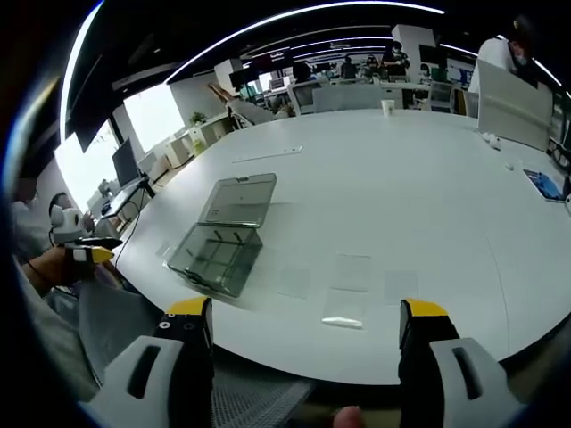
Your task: Insert the divider into the dual guide fixture by aligning both edges with the guide slots and pushing it downward to the bottom, including one-sided entry, uneven engagement, binding, and posture correction.
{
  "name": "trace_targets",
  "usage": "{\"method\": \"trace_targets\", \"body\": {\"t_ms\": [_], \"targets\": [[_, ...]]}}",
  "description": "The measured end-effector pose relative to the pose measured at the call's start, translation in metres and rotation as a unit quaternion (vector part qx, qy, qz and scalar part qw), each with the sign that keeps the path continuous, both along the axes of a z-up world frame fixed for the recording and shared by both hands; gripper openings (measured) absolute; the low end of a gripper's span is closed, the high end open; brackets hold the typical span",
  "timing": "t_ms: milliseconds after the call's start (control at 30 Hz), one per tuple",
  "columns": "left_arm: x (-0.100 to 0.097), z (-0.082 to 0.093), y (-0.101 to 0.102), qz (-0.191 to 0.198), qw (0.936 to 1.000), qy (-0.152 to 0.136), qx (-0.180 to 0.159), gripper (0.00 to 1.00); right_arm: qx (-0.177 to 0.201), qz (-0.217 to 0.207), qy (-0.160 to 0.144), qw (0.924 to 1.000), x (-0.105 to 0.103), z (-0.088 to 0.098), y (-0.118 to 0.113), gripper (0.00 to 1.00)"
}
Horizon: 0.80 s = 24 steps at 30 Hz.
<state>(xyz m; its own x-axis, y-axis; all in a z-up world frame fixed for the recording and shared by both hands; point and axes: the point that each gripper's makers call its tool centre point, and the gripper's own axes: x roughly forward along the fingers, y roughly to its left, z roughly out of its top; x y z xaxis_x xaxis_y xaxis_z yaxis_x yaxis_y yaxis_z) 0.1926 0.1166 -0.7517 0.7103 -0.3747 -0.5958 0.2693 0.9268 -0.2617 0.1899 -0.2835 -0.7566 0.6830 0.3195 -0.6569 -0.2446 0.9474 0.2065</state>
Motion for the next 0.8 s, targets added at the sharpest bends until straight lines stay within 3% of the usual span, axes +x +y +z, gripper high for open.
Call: {"method": "trace_targets", "body": {"t_ms": [800], "targets": [[-0.0008,0.0012,-0.0005,0.002,1.0000,-0.001,-0.001,0.92,0.001,0.000,-0.001,1.0000,0.0002,0.0003,0.0003,0.85]]}}
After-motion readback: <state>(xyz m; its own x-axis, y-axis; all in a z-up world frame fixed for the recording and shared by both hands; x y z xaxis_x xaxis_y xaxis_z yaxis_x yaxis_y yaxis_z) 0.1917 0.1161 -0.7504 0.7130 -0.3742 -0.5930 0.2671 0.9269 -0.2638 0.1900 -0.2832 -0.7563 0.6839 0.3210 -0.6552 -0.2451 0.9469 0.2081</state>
